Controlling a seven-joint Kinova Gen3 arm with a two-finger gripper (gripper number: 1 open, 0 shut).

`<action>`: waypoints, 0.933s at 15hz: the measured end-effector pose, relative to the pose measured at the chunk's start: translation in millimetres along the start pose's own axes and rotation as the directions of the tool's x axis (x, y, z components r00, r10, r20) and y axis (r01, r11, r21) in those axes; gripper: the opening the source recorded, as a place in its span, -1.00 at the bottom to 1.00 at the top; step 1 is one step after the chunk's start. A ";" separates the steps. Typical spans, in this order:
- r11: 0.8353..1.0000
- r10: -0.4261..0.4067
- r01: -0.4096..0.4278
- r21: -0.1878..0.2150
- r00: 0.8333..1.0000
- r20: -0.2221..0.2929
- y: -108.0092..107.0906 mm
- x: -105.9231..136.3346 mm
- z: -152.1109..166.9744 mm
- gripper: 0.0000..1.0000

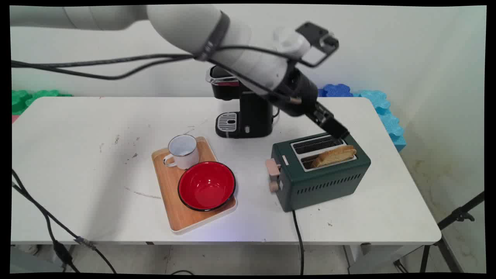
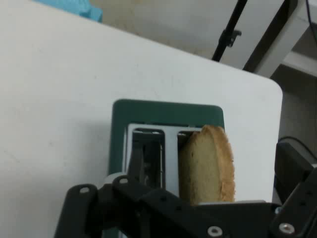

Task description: Press the toaster switch

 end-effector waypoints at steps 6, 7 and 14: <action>1.000 0.026 -0.027 -0.006 0.998 -0.058 -22.0 -15.0 -53.9 1.00; 1.000 0.026 -0.026 -0.006 0.998 -0.063 -25.7 -21.9 -62.0 1.00; 1.000 0.016 -0.017 -0.017 0.998 -0.067 -42.1 -77.5 -91.9 1.00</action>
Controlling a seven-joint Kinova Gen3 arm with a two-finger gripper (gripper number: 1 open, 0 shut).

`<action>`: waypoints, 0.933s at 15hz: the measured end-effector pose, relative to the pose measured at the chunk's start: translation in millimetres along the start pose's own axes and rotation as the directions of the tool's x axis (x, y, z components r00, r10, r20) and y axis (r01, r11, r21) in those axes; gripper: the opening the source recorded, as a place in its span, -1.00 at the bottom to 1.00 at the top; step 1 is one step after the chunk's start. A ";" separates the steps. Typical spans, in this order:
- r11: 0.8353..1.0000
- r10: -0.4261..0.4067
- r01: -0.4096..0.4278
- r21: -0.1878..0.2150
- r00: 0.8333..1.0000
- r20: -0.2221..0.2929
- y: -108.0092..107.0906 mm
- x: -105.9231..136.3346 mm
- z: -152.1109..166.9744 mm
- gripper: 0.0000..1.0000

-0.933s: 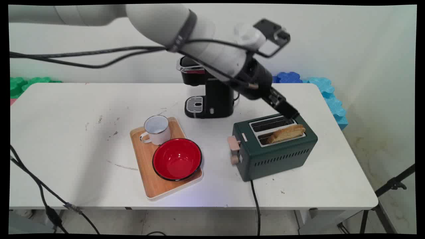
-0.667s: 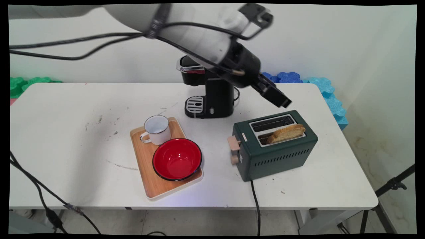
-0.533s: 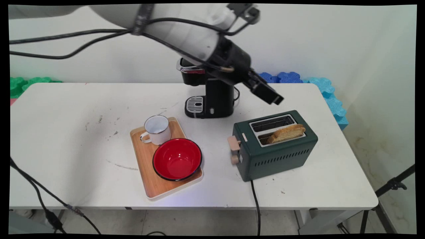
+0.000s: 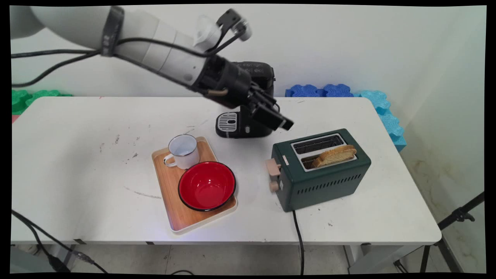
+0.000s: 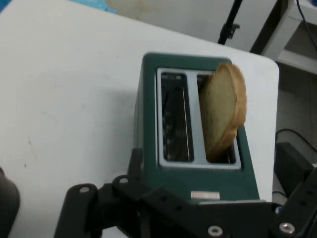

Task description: Press the toaster switch

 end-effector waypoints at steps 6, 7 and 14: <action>0.999 0.041 -0.041 -0.028 0.999 0.025 -5.0 -38.5 -7.9 -1.00; 0.998 0.055 -0.054 -0.032 0.998 0.025 -5.8 -43.1 -7.2 -1.00; 0.997 0.059 -0.056 -0.057 0.997 0.057 -11.5 -62.1 5.9 -1.00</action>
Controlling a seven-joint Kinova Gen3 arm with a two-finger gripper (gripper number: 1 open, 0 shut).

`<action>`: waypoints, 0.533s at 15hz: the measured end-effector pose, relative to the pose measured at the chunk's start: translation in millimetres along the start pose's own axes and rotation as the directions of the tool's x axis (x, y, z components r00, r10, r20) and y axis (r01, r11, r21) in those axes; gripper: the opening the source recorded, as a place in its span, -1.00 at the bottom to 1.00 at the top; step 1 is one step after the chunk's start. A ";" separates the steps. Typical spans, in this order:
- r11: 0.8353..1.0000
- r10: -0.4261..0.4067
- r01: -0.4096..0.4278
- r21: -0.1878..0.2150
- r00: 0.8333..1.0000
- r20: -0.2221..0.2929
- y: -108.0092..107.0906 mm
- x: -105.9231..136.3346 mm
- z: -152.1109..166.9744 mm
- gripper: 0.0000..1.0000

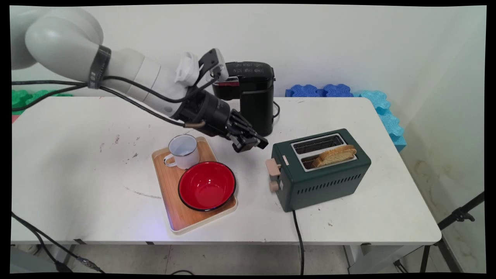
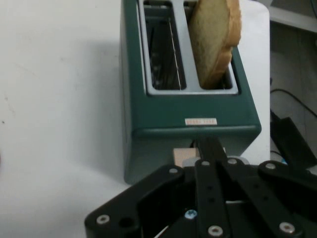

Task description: Press the toaster switch

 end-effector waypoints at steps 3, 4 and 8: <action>1.000 -0.006 0.006 -0.015 1.000 0.012 -2.3 -4.6 6.5 -1.00; 1.000 -0.007 0.007 -0.020 1.000 0.015 -3.0 -5.7 8.8 -1.00; 0.999 -0.005 0.006 -0.046 1.000 0.020 -3.7 -9.2 19.9 -1.00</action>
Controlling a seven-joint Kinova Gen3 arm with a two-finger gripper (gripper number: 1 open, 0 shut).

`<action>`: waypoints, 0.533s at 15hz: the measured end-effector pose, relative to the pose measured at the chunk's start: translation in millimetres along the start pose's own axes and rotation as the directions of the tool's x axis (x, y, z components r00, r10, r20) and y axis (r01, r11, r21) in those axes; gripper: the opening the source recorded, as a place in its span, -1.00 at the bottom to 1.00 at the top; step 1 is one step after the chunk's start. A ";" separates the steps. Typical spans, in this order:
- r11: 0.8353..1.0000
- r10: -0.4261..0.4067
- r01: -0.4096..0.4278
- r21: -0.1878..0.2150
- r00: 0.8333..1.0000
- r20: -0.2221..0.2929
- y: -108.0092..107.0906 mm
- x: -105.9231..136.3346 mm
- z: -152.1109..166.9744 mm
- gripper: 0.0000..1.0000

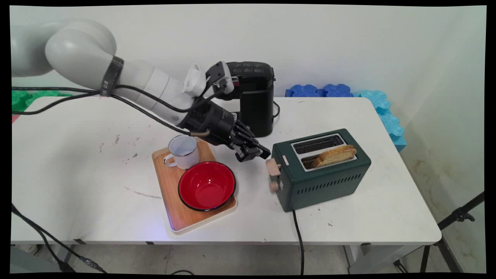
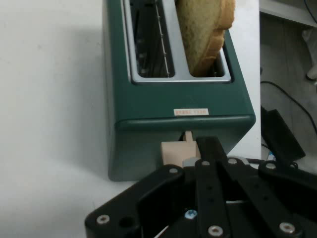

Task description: Press the toaster switch

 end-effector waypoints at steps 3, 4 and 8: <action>1.000 0.021 -0.021 -0.013 1.000 0.004 -0.4 -3.6 8.2 -1.00; 0.999 0.030 -0.030 -0.016 1.000 0.005 -0.6 -5.3 10.8 -1.00; 0.998 0.060 -0.059 -0.022 0.998 0.010 -2.2 -12.1 20.7 -1.00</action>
